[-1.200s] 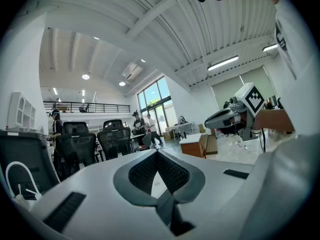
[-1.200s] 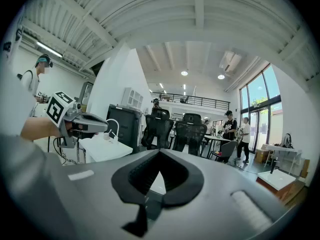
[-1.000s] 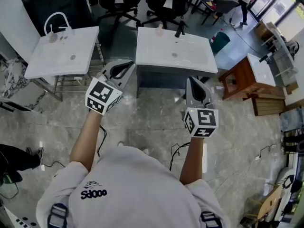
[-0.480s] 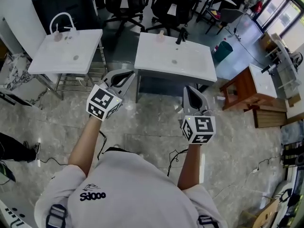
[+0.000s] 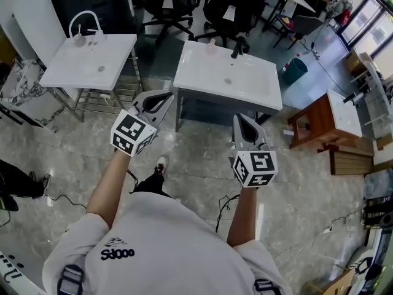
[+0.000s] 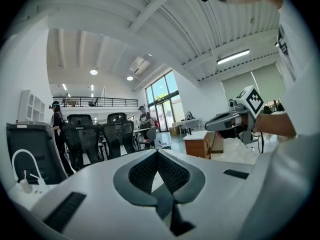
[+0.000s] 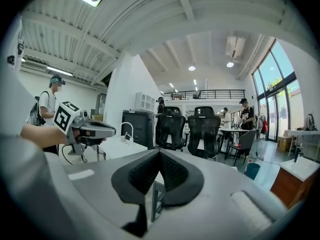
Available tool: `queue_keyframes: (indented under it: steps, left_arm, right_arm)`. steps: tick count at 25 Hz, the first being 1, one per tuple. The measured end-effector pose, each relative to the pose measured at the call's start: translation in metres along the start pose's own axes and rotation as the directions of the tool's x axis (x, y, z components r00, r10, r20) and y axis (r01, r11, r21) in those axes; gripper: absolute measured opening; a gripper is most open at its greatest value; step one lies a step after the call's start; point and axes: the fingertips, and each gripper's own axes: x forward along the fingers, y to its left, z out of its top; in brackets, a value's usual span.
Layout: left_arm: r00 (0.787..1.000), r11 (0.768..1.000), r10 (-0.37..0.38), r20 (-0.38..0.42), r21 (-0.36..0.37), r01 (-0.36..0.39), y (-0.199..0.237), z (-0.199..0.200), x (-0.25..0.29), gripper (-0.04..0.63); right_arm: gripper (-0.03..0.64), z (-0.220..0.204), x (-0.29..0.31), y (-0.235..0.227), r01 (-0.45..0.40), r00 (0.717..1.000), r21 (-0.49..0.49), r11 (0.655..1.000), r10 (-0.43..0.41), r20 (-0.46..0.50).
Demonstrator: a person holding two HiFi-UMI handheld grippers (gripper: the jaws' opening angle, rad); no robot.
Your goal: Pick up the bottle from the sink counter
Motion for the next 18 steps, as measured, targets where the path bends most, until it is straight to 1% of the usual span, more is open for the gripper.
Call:
queue_keyframes:
  steps: [4,9,15,18]
  left_arm:
    - [1.0,1.0,-0.004,-0.005,0.0,0.004,0.005,-0.007,0.019,0.002]
    - [1.0,1.0,-0.015,0.0,-0.015,0.015,0.023,-0.018,0.056,0.002]
    - [1.0,1.0,-0.017,0.007,-0.013,0.018,0.075,-0.021,0.117,0.002]
    - [1.0,1.0,-0.019,-0.015,-0.006,0.019,0.1,-0.033,0.145,0.002]
  right_arm:
    - [0.008,-0.004,0.013,-0.015,0.002,1.0,0.037,0.999,-0.002,-0.01]
    - [0.008,-0.01,0.038,-0.038,0.009,1.0,0.011,1.0,-0.009,-0.026]
    - [0.008,-0.007,0.104,-0.075,0.029,0.999,0.006,1.0,-0.029,-0.036]
    - [0.008,-0.009,0.139,-0.091,0.047,0.998,0.003,0.999,-0.047,-0.05]
